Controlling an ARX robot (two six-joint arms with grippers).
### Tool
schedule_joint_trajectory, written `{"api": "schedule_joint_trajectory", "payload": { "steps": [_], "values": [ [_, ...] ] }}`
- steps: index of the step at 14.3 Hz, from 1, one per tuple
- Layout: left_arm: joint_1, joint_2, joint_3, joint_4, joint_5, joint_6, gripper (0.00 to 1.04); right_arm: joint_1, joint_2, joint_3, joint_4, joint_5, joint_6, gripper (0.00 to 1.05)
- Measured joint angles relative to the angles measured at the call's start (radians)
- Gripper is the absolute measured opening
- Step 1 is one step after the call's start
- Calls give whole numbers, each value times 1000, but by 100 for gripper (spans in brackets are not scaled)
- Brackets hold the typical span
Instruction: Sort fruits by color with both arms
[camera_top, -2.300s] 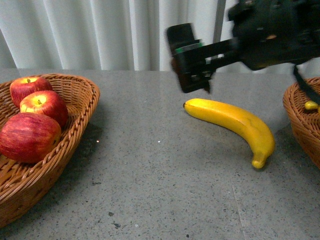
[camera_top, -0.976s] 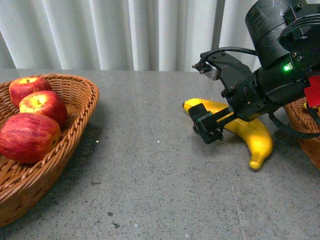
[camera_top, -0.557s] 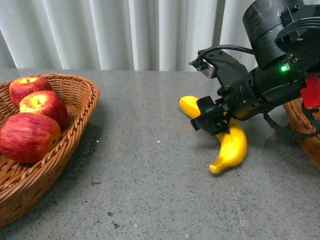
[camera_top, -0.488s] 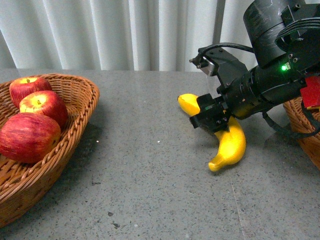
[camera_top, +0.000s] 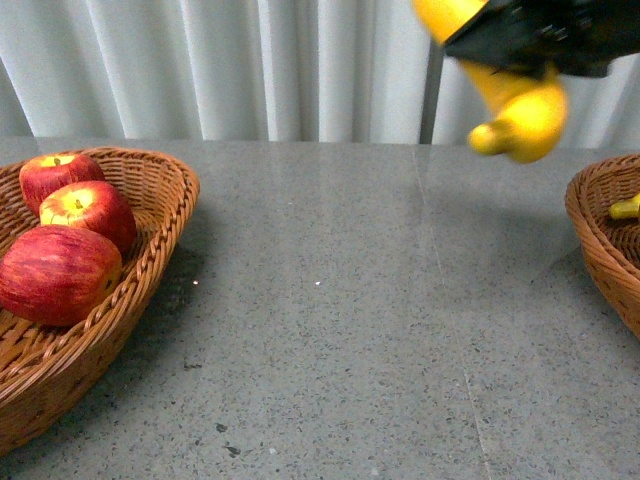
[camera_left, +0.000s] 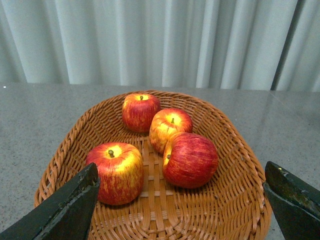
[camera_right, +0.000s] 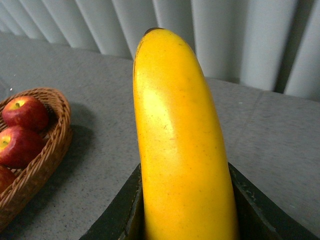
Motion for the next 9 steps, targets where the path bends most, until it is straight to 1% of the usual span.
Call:
{"api": "schedule_joint_trajectory", "payload": {
  "steps": [1,3,4,6,7,8,9],
  "values": [
    [0,0,0,0,0,0,98,-57,-52,-39,1,-21,4,38],
    [0,0,0,0,0,0,98,-191,-127,-115,-12,-23,-47,38],
    [0,0,0,0,0,0,98,-264,-157,-154,-45,-35,-107,38],
    [0,0,0,0,0,0,98,-417,-230,-275,-93,-96,-209,38],
    [0,0,0,0,0,0,98,-479,-249,-327,-121,-119,-251,38],
    [0,0,0,0,0,0,98,-522,-264,-382,-175,-146,-299,38],
    [0,0,0,0,0,0,98,-533,-278,-400,-192,-170,-315,51]
  ]
}}
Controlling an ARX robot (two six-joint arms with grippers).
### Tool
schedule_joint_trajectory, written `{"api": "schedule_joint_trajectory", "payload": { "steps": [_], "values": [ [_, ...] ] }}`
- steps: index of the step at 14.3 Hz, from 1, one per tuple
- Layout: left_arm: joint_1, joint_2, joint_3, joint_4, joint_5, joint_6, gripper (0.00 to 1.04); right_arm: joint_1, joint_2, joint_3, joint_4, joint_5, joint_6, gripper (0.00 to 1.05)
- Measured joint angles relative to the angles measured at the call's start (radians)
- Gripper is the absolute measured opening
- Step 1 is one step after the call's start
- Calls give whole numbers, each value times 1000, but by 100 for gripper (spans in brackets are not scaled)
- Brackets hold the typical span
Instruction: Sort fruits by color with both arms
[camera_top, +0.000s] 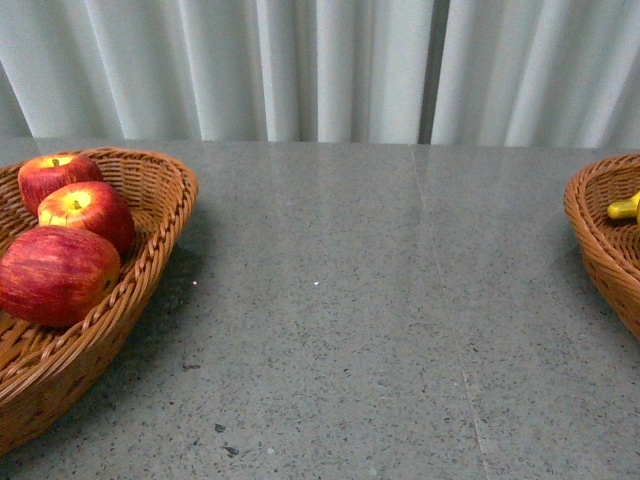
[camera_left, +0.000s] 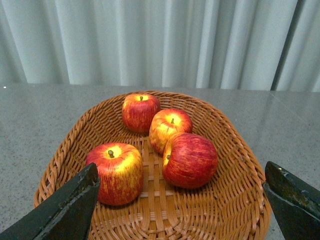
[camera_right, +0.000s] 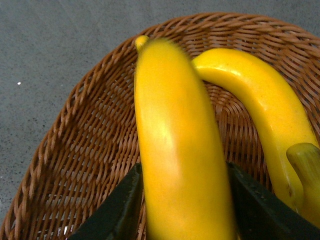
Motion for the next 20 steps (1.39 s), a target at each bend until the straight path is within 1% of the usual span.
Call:
{"api": "schedule_joint_trajectory", "payload": {
  "steps": [1,2,3,4,5,8,9,10,11,12,13,15,16,17,20],
  "values": [
    [0,0,0,0,0,0,98,2,-41,-2,6,-28,0,65],
    [0,0,0,0,0,0,98,6,-76,-1,10,-47,7,74],
    [0,0,0,0,0,0,98,32,-126,1,24,-71,29,89],
    [0,0,0,0,0,0,98,71,-177,1,72,-118,79,100],
    [0,0,0,0,0,0,98,99,-222,-1,119,-126,128,97],
    [0,0,0,0,0,0,98,190,-410,-74,262,-146,328,98],
    [0,0,0,0,0,0,98,219,-467,-103,267,-139,373,98],
    [0,0,0,0,0,0,98,316,-571,-174,253,143,354,86],
    [0,0,0,0,0,0,98,359,-667,-249,221,331,314,75],
    [0,0,0,0,-1,0,98,356,-774,-330,189,516,295,63],
    [0,0,0,0,0,0,98,341,-879,-406,169,605,290,50],
    [0,0,0,0,0,0,98,343,-1041,-565,207,614,278,22],
    [0,0,0,0,0,0,98,343,-1059,-612,204,614,273,6],
    [0,0,0,0,0,0,98,343,-1085,-637,204,614,270,2],
    [0,0,0,0,0,0,98,343,-1170,-695,187,614,269,2]
  ]
}}
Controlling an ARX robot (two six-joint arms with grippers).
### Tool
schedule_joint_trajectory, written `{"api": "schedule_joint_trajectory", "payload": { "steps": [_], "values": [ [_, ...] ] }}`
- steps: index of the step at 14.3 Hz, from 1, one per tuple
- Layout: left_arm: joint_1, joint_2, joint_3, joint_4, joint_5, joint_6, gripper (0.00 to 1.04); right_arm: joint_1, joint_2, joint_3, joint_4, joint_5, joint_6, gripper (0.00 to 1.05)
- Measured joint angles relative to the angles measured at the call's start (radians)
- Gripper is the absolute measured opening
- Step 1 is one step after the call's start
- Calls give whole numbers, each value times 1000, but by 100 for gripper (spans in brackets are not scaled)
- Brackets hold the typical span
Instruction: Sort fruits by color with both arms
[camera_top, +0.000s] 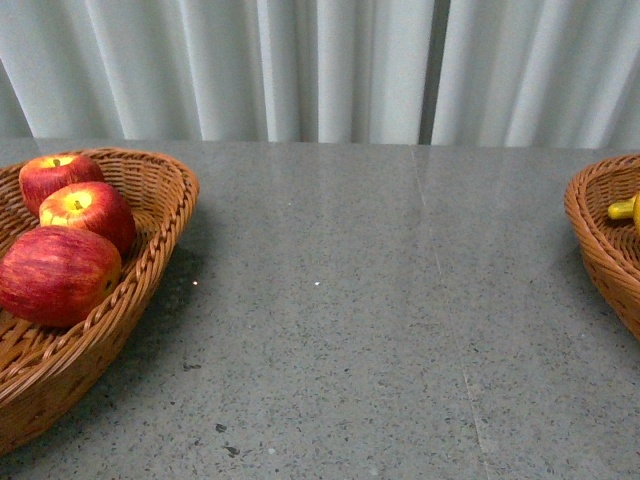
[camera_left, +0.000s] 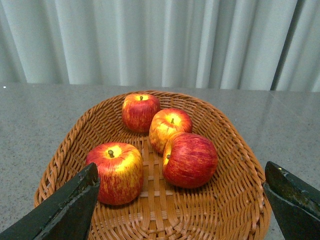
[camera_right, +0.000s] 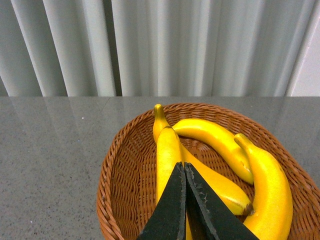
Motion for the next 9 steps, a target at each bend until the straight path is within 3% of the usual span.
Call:
{"api": "schedule_joint_trajectory", "payload": {
  "steps": [7,9],
  "values": [
    [0,0,0,0,0,0,98,0,-101,-47,-53,0,0,2],
    [0,0,0,0,-2,0,98,0,-263,-72,-224,0,-1,2]
  ]
}}
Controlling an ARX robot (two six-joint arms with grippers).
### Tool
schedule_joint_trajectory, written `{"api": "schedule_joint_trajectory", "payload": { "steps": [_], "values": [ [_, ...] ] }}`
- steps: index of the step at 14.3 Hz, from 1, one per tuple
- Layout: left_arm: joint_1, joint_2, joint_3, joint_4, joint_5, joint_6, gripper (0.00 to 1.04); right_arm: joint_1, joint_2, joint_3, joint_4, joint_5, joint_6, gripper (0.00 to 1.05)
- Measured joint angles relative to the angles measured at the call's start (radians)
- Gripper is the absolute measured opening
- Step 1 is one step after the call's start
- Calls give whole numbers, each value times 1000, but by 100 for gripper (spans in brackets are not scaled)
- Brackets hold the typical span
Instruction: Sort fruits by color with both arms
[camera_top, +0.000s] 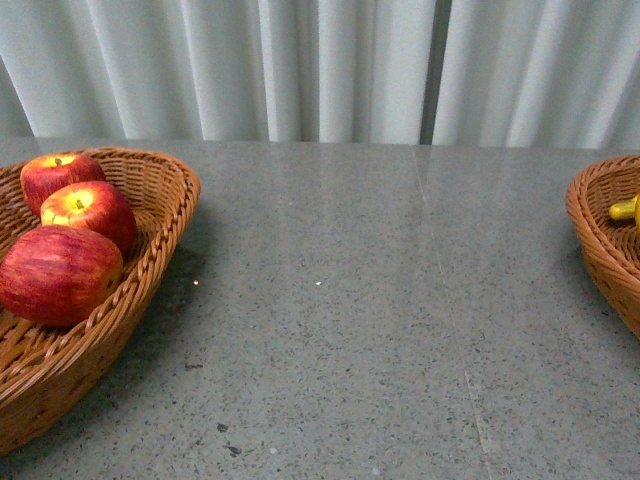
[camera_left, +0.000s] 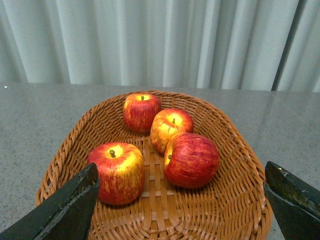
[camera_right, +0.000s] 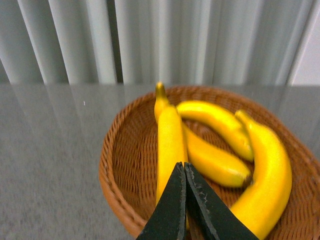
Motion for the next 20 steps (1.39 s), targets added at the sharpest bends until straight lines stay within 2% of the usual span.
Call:
{"api": "schedule_joint_trajectory", "payload": {
  "steps": [1,8,16,20],
  "values": [
    [0,0,0,0,3,0,98,0,-15,3,45,0,-1,2],
    [0,0,0,0,2,0,98,0,-15,0,27,0,-2,4],
    [0,0,0,0,2,0,98,0,-15,0,27,0,-1,100],
    [0,0,0,0,2,0,98,0,-15,0,27,0,-1,98]
  ]
}}
